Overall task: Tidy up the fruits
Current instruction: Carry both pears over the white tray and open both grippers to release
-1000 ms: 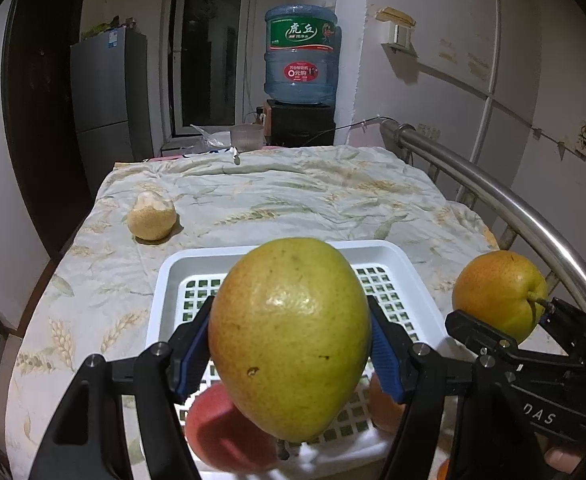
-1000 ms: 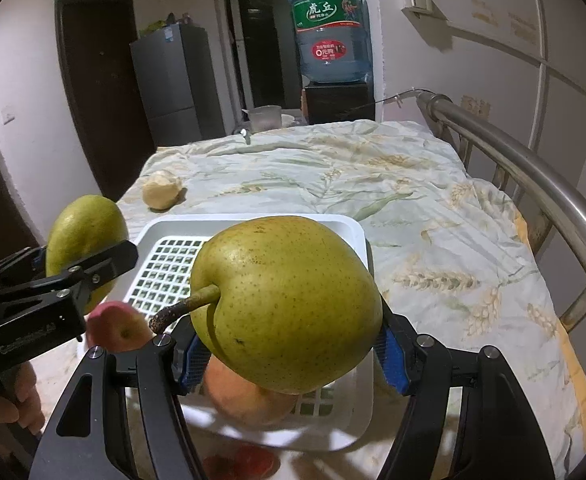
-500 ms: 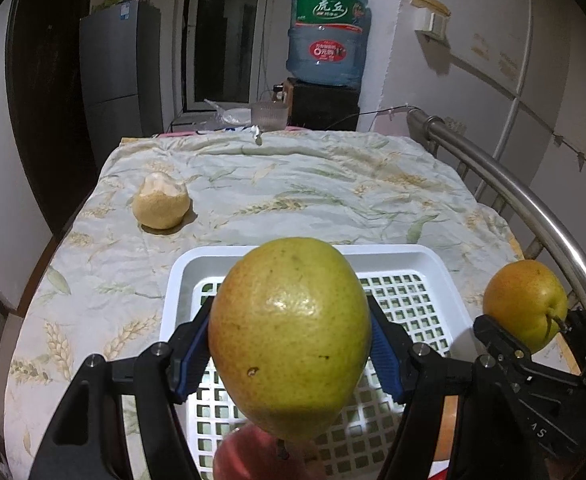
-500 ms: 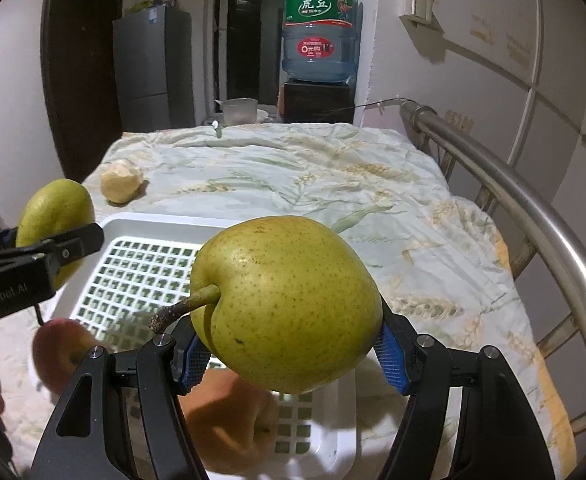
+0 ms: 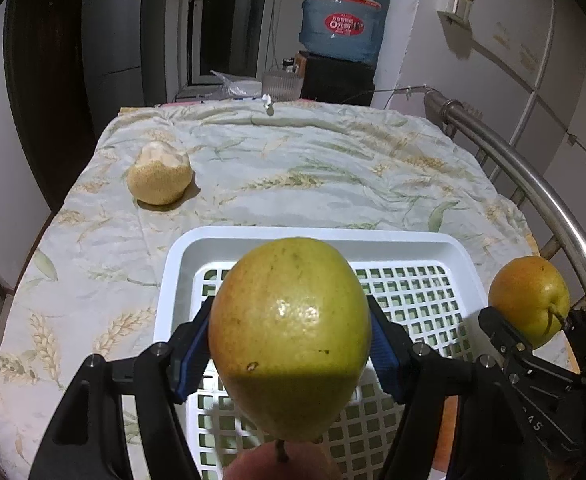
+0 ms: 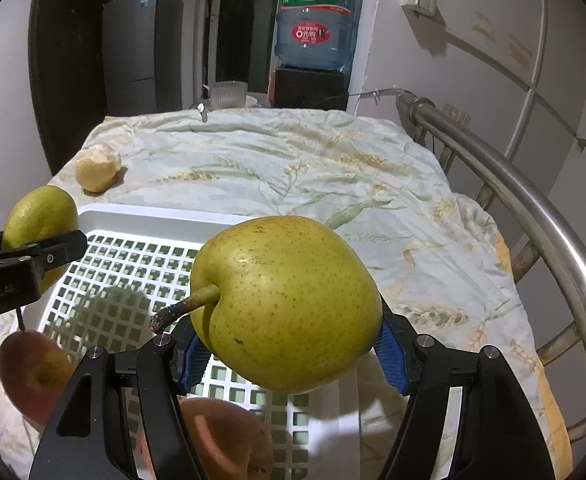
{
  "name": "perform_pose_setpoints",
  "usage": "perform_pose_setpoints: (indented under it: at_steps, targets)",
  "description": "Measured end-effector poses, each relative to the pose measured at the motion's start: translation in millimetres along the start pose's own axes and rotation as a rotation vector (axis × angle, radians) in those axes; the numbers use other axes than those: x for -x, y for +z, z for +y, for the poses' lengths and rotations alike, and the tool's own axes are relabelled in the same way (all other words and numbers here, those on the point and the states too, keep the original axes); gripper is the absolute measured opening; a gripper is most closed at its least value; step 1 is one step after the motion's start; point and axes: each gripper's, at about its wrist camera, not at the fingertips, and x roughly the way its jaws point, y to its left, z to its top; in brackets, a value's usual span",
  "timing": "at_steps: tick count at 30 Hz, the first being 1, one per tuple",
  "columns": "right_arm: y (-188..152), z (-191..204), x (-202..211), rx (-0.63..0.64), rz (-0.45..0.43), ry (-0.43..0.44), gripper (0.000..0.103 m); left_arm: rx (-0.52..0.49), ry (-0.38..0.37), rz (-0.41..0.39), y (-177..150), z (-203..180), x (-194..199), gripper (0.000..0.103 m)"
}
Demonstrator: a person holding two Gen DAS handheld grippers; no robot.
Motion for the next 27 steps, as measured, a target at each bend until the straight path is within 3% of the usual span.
perform_pose_setpoints:
  at_steps: [8, 10, 13, 22, 27]
  targets:
    - [2.9, 0.0, -33.7, -0.034, 0.117, 0.056, 0.068, 0.033, 0.011, 0.100, 1.4, 8.0, -30.3, 0.071]
    - [4.0, -0.6, -42.3, -0.049, 0.148, 0.073, 0.068, 0.060, -0.016, 0.116, 2.9, 10.9, -32.7, 0.071]
    - [4.1, 0.3, -51.6, -0.052, 0.180, 0.079, 0.068, 0.032, 0.009, 0.143, 3.9, 7.3, -37.6, 0.071]
    - [-1.5, 1.7, -71.9, -0.047, 0.275, 0.086, 0.068, 0.010, -0.005, 0.332, 8.9, 4.6, -67.6, 0.071]
    - [-2.6, 3.7, -76.1, -0.020, 0.295, 0.083, 0.069, 0.026, -0.020, 0.395, 9.7, 8.8, -77.2, 0.071]
